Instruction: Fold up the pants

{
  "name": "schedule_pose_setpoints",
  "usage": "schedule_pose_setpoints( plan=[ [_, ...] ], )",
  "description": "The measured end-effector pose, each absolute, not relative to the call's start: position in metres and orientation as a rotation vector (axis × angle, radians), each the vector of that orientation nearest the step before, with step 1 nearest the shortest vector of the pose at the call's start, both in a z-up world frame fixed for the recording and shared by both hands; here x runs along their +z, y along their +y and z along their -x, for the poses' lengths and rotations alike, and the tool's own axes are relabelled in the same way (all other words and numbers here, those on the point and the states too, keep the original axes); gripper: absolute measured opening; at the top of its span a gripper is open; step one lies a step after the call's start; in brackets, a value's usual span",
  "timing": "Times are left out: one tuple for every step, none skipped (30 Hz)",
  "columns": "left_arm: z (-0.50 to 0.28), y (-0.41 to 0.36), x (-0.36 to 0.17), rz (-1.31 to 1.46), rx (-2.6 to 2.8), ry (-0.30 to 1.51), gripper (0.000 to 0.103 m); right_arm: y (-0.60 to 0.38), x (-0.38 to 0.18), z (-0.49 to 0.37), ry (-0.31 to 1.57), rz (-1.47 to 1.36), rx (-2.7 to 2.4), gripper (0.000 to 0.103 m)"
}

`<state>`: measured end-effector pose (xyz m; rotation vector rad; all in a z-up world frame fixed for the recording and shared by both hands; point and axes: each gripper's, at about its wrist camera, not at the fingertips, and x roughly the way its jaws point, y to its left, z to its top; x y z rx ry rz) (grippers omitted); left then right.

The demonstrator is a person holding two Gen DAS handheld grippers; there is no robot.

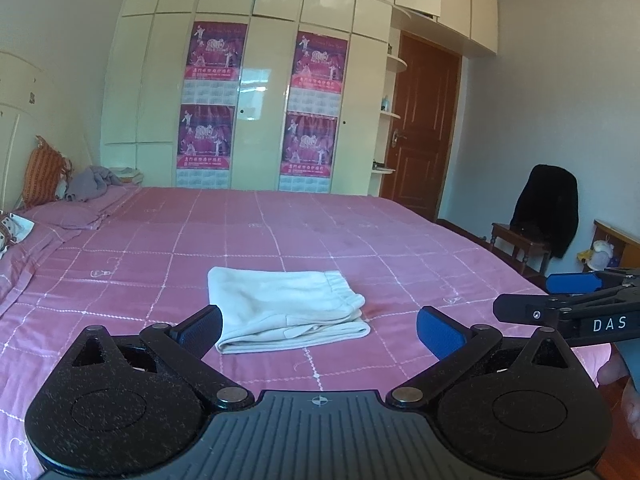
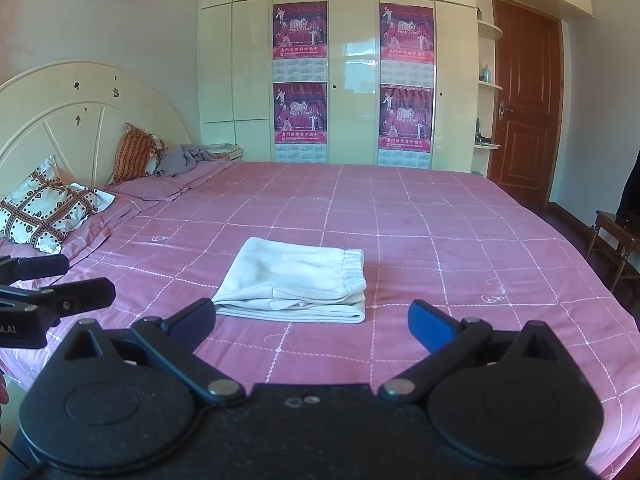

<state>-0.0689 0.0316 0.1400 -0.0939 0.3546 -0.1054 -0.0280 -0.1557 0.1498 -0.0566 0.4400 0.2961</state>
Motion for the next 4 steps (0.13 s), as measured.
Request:
schedule_pose_setpoints(
  plan=[
    [0.0689,0.0313,0.1400,0.094,-0.105,0.355,0.103,-0.1553,0.1496,0.0275,0.441,0.058,0.296,0.103],
    [0.0689,0.0309,0.1402,0.093,-0.107,0.356,0.103,-0.1553,0.1494,0.0274,0.441,0.060,0.295,0.103],
    [0.0689,0.0304,0.1399,0.091,-0.110,0.358,0.103,-0.1557,0.1493,0.0272,0.442,0.060,0.293,0.103],
    [0.0692,0.0298,0.1400,0.089,-0.109,0.357,0.103,-0.1564,0.1489,0.0268,0.443,0.061,0.291,0.103]
  ],
)
